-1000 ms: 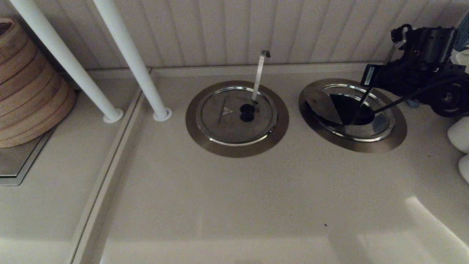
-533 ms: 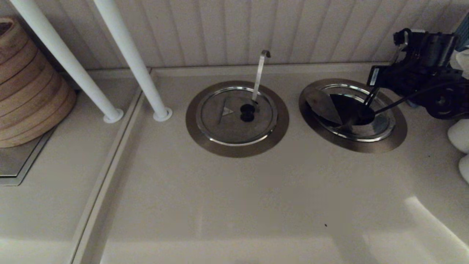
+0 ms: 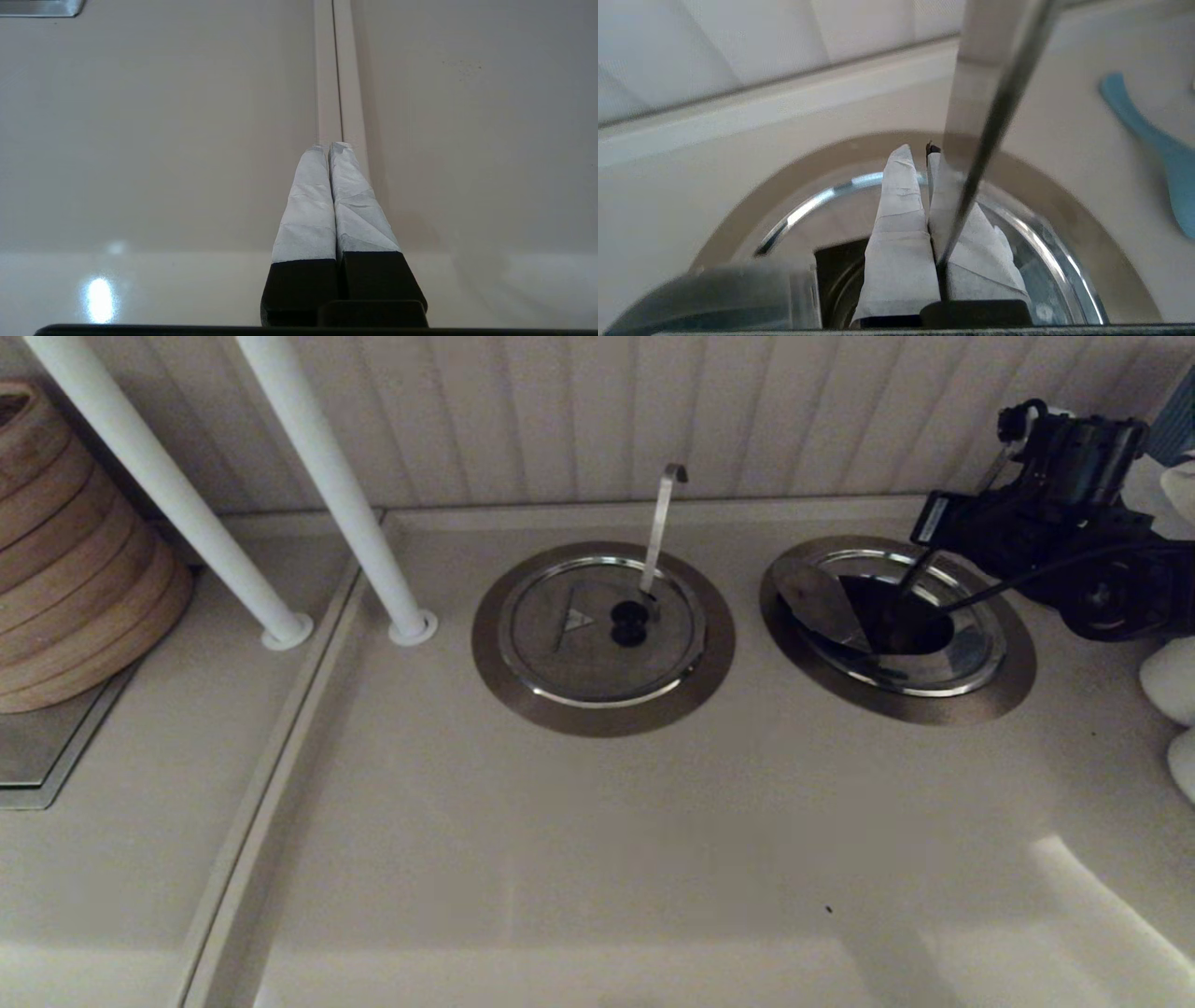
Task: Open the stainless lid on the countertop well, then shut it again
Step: Stir with a spoon
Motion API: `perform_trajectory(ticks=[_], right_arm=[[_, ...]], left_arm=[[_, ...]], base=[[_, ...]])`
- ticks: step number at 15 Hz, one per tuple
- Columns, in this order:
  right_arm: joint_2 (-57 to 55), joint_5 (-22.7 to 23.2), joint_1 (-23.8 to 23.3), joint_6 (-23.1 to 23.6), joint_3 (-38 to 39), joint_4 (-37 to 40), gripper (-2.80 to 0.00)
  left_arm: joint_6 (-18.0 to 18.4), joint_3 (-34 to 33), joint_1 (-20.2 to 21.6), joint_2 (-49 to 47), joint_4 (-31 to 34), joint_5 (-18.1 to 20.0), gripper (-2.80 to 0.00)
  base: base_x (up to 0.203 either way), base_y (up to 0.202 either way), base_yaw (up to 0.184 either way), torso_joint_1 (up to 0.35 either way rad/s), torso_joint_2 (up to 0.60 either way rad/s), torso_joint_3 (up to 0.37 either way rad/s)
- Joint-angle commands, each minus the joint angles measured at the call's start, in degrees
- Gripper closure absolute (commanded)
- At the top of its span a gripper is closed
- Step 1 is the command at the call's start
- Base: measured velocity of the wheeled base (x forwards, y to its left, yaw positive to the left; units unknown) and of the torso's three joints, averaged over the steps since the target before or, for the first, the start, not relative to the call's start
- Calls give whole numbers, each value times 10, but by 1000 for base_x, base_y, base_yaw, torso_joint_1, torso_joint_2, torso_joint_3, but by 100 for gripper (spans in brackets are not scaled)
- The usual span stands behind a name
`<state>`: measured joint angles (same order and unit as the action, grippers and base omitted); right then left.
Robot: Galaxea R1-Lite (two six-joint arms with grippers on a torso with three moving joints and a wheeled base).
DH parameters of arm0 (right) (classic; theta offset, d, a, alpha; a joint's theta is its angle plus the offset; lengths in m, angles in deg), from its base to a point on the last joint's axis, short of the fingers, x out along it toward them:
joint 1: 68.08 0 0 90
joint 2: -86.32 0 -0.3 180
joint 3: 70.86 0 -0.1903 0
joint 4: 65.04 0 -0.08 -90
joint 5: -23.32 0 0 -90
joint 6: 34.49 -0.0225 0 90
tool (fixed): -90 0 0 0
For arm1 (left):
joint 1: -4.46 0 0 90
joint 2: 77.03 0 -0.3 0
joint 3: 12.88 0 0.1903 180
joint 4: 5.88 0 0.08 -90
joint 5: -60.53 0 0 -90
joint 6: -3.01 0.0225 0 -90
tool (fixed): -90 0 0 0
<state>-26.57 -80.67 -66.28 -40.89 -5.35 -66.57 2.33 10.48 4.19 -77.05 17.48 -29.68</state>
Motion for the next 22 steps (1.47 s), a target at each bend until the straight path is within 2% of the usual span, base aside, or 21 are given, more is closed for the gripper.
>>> perform_trajectory(ticks=[1,6,8,9,14,17,21,22], right_arm=[[15,7,6,0,10,5,0],[41,52,-19,11,11,92,0],[32,50,-40,59,12,91,0],[26,48,-45,65,9,90,0],[-20,26,-45,38,-27,53,0],[-36,27,-44,10,-41,52,0],[-55,27,-44,-2,-53,51,0],[-61,27,-44,-7,-57,50,-280]], left_arm=[[0,0,0,-1,0,0,0],[0,0,1,-1,0,-1,0],[0,0,0,-1,0,0,0],[0,0,0,-1,0,0,0],[0,0,0,-1,0,-1,0],[0,0,0,-1,0,-1,0],[0,0,0,-1,0,0,0],[0,0,0,-1,0,0,0]], base=[[0,0,0,0,0,0],[0,0,0,0,0,0],[0,0,0,0,0,0],[0,0,0,0,0,0],[0,0,0,0,0,0],[0,0,0,0,0,0],[0,0,0,0,0,0],[0,0,0,0,0,0]])
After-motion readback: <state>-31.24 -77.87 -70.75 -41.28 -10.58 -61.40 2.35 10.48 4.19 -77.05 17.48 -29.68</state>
